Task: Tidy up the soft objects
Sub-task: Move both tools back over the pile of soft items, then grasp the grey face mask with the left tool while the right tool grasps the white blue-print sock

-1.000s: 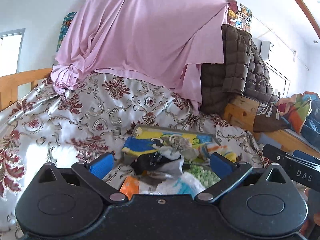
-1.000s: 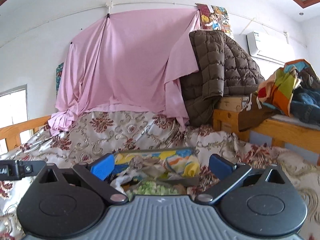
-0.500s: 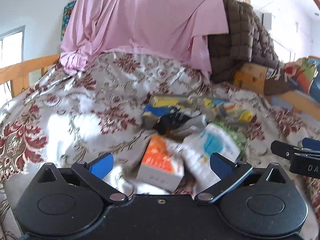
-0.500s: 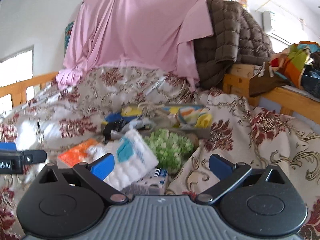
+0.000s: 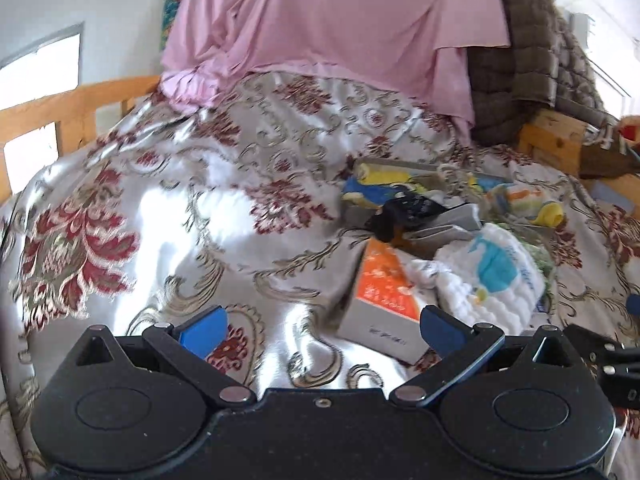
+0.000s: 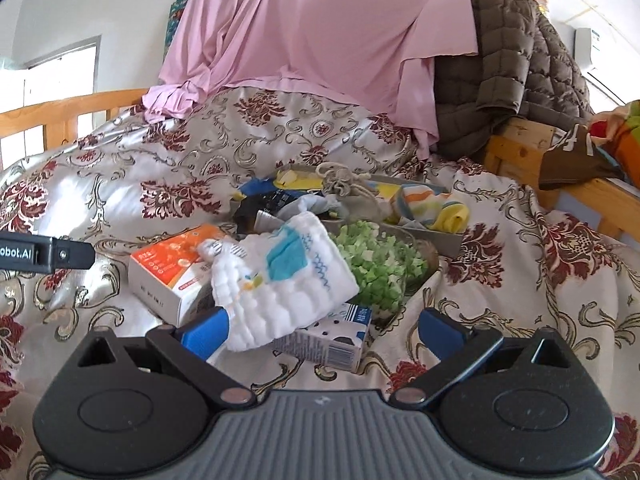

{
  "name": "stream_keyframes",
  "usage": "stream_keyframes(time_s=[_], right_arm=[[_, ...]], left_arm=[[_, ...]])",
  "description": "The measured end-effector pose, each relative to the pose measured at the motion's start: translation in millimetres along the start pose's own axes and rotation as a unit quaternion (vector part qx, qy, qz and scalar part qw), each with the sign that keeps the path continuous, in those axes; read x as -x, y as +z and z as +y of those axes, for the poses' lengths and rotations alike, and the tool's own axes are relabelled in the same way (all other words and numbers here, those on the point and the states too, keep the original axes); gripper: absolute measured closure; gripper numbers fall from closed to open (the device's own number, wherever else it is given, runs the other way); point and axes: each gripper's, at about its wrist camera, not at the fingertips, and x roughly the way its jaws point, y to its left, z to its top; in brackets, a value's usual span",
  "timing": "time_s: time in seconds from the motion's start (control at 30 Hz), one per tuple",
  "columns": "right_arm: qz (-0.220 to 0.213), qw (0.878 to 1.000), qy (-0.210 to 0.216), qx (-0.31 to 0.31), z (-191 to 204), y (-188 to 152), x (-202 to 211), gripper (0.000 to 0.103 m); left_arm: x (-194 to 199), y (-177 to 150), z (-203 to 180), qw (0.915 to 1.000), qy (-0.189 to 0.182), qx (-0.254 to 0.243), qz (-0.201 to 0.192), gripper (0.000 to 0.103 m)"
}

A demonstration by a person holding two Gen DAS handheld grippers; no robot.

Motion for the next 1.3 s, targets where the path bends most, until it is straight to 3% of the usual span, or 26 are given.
stream_keyframes(time_s=[0.73, 0.97, 1.3], right_arm=[[-0.002, 0.998, 0.012, 0.054, 16, 1, -31, 0.0], [-0.016, 0.998, 0.02, 0.066, 11, 6, -59, 0.0], [-0.002, 0.998, 0.03, 0.064, -1, -2, -89, 0.0]], left_arm=[[-18, 6, 14, 0.9964, 0.059, 0.056, 0.022, 0.001], [-38, 28, -11, 0.9983, 0.039, 0.044, 0.006, 0.001], [-85, 57, -52, 0.9982, -0.035, 0.045, 0.019, 0.001]])
